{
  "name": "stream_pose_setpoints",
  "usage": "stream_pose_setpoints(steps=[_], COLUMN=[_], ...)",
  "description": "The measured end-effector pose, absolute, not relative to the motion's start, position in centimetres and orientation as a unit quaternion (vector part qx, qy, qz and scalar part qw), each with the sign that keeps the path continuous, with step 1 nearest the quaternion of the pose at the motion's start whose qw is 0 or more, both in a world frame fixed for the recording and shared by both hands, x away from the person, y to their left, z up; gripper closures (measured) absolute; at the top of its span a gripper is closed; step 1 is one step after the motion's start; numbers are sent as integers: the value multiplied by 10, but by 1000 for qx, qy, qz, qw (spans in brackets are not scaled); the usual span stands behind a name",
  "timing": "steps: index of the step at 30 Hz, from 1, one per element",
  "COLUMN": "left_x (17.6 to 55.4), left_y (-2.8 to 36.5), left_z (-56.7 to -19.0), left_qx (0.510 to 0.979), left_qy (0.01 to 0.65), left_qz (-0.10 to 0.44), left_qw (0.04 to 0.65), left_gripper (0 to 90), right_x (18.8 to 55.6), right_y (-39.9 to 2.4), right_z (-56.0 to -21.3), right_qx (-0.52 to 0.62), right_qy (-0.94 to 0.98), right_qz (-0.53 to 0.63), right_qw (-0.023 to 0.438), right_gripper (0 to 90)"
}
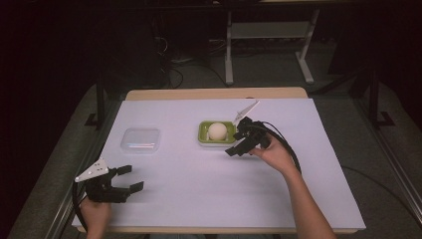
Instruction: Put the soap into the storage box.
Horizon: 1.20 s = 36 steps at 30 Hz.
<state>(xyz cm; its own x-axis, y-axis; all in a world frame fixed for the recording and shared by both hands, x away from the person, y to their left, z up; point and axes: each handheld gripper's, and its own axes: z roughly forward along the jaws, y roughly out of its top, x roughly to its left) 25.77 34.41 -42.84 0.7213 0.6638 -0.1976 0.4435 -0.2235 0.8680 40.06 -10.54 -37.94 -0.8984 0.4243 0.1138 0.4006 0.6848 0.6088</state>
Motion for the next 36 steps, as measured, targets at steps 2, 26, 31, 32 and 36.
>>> stream_pose_setpoints(steps=[2,26,31,32,36], left_x=[258,258,258,258,258], left_y=[344,343,343,343,342], left_z=[-428,-429,-429,-429,-430], left_qx=[776,778,779,778,777], left_qy=[357,356,356,357,357], left_qz=[109,108,108,108,108], left_qw=[509,506,505,505,507], left_gripper=[133,132,133,132,133], right_x=[397,370,363,361,356], right_y=[-109,-136,-142,-145,-150], right_z=[-380,-384,-382,-382,-384], right_qx=[227,250,257,259,263], right_qy=[916,908,901,900,899], right_qz=[330,337,349,350,351], right_qw=[18,12,9,8,9], right_gripper=[255,254,252,252,252])
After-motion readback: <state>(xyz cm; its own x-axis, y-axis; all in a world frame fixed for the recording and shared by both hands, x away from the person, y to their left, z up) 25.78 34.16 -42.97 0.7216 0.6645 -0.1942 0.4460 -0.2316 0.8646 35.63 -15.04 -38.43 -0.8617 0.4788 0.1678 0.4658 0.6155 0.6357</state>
